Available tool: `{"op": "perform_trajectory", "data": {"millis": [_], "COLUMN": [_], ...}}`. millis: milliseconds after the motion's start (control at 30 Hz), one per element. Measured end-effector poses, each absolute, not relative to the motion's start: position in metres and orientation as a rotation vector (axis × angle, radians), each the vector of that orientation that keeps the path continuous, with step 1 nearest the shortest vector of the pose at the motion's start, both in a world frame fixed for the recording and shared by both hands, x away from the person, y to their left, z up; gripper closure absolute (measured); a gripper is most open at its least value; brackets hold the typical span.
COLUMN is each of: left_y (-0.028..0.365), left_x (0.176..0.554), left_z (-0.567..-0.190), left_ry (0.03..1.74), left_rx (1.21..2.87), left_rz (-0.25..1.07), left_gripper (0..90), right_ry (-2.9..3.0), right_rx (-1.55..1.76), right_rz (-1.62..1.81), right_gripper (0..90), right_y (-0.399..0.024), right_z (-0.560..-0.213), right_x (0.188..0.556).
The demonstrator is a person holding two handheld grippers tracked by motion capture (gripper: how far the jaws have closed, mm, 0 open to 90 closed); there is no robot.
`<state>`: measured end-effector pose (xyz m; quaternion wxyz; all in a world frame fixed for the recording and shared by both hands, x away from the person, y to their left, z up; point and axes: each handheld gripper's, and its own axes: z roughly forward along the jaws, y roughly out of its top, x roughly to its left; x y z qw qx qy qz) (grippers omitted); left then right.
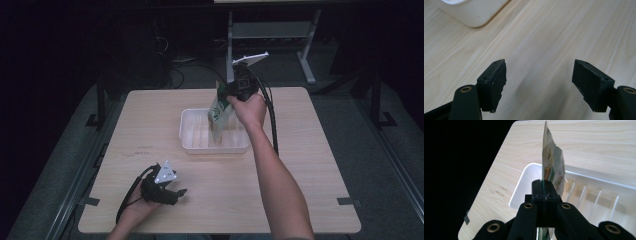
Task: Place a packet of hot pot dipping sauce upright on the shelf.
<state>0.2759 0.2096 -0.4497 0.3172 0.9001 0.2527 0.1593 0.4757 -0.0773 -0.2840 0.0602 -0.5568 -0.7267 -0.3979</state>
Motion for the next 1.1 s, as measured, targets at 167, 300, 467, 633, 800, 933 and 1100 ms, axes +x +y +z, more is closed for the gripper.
{"op": "perform_trajectory", "data": {"millis": [167,300,467,633,800,933,1100], "left_y": [0.210,0.210,0.211,0.211,0.211,0.211,0.211], "left_x": [0.276,0.276,0.276,0.276,0.276,0.276,0.276], "left_z": [-0.450,-0.450,-0.449,-0.449,-0.449,-0.449,-0.448], "left_ry": [0.668,0.668,0.665,0.665,0.665,0.665,0.665], "left_rx": [2.365,2.365,2.367,2.366,2.364,2.362,2.361], "left_rz": [0.422,0.422,0.423,0.427,0.432,0.433,0.433], "left_gripper": [27.0,27.0,27.0,26.9,26.8,26.8,26.6], "right_ry": [-2.206,-2.214,-2.220,-2.234,-2.240,-2.246,-2.254], "right_rx": [-1.698,-1.705,-1.719,-1.733,-1.735,-1.732,-1.725], "right_rz": [-1.190,-1.167,-1.147,-1.118,-1.100,-1.080,-1.044], "right_gripper": [89.0,89.0,89.0,88.9,88.8,88.6,88.5], "right_y": [-0.079,-0.075,-0.073,-0.070,-0.066,-0.061,-0.059], "right_z": [-0.286,-0.289,-0.291,-0.295,-0.301,-0.306,-0.311], "right_x": [0.476,0.478,0.479,0.479,0.480,0.481,0.482]}}
